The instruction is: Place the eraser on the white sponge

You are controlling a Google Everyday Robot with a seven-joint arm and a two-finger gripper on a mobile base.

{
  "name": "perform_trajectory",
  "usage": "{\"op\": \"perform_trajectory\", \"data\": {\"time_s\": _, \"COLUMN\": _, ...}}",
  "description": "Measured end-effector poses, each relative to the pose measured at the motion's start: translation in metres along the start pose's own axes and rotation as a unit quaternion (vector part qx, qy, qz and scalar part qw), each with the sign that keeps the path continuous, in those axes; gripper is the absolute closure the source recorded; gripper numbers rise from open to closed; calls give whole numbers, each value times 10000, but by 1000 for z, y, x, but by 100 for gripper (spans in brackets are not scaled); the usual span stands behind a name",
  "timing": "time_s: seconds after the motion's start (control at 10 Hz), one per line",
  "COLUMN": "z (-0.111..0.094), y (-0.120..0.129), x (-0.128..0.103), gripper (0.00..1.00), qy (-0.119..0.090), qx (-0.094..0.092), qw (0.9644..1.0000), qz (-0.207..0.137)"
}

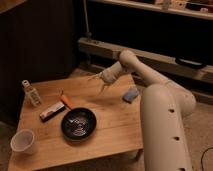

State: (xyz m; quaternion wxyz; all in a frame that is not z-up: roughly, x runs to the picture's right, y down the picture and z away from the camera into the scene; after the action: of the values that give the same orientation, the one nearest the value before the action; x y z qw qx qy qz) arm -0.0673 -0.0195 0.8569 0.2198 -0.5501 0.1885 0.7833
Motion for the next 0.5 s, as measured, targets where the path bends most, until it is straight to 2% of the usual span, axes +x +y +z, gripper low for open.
{"op": "perform_trajectory", "data": {"time_s": 0.3, "z": 24, "y": -2, "x": 27, "gripper": 35, "qy": 326, "qx": 417, "qw": 9985, "qz": -134}}
{"op": "perform_trajectory", "data": {"time_s": 0.5, "z": 58, "y": -9, "x": 61, "gripper": 35, "qy": 554, "qx": 735, "qw": 9953, "qz": -287}}
